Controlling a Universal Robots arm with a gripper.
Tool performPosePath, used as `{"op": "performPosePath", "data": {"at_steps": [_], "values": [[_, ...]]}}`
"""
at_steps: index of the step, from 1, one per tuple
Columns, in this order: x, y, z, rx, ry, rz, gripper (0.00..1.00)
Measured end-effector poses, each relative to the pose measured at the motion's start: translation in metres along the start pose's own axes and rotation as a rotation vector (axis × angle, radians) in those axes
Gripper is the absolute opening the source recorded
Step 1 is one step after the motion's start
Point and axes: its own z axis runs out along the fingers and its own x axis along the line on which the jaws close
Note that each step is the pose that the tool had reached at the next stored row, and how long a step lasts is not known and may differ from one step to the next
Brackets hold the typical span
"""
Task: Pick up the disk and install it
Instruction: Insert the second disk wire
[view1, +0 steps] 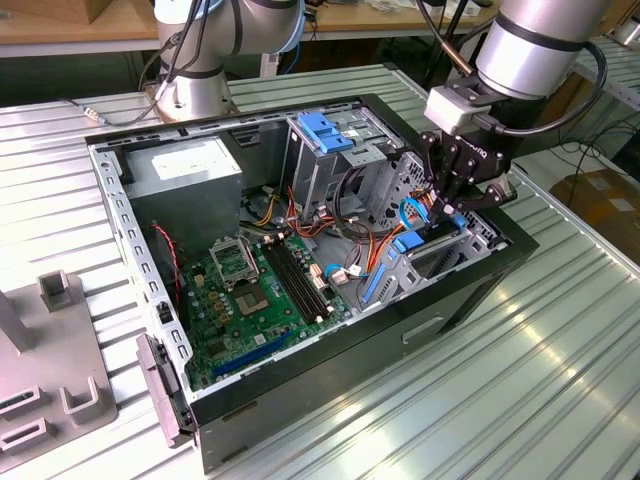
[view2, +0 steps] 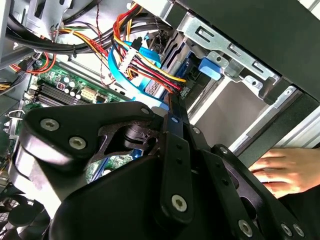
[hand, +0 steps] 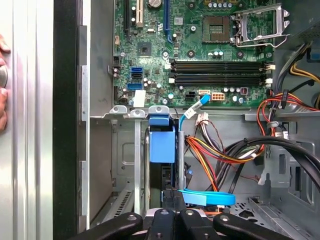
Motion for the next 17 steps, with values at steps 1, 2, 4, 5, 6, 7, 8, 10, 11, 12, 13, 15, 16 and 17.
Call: {"op": "performPosePath", "data": {"at_steps": [1,2,4,5,6,7,8,10,11,12,13,15,16,17], "values": [[0.0000,0.0000,-0.0006,0.0000,-0.0005,0.000,0.10],[0.0001,0.0000,-0.0023,0.0000,-0.0007,0.000,0.10],[0.0005,-0.0001,-0.0092,0.0000,-0.0007,0.000,0.10],[0.0004,-0.0001,-0.0093,0.0000,-0.0007,0.000,0.10],[0.0005,-0.0001,-0.0095,0.0000,-0.0006,0.000,0.10],[0.0005,-0.0001,-0.0097,0.0000,-0.0004,0.000,0.10],[0.0005,-0.0001,-0.0100,0.0000,-0.0004,0.000,0.10],[0.0005,-0.0001,-0.0105,0.0000,-0.0003,0.000,0.10],[0.0005,-0.0001,-0.0106,0.0000,-0.0005,0.000,0.10],[0.0005,-0.0001,-0.0108,0.0000,-0.0004,0.000,0.10],[0.0005,-0.0001,-0.0109,0.0000,-0.0004,0.000,0.10],[0.0006,-0.0001,-0.0117,0.0000,-0.0004,0.000,0.10],[0.0006,-0.0001,-0.0119,0.0000,-0.0004,0.000,0.10],[0.0006,-0.0001,-0.0120,0.0000,-0.0004,0.000,0.10]]}}
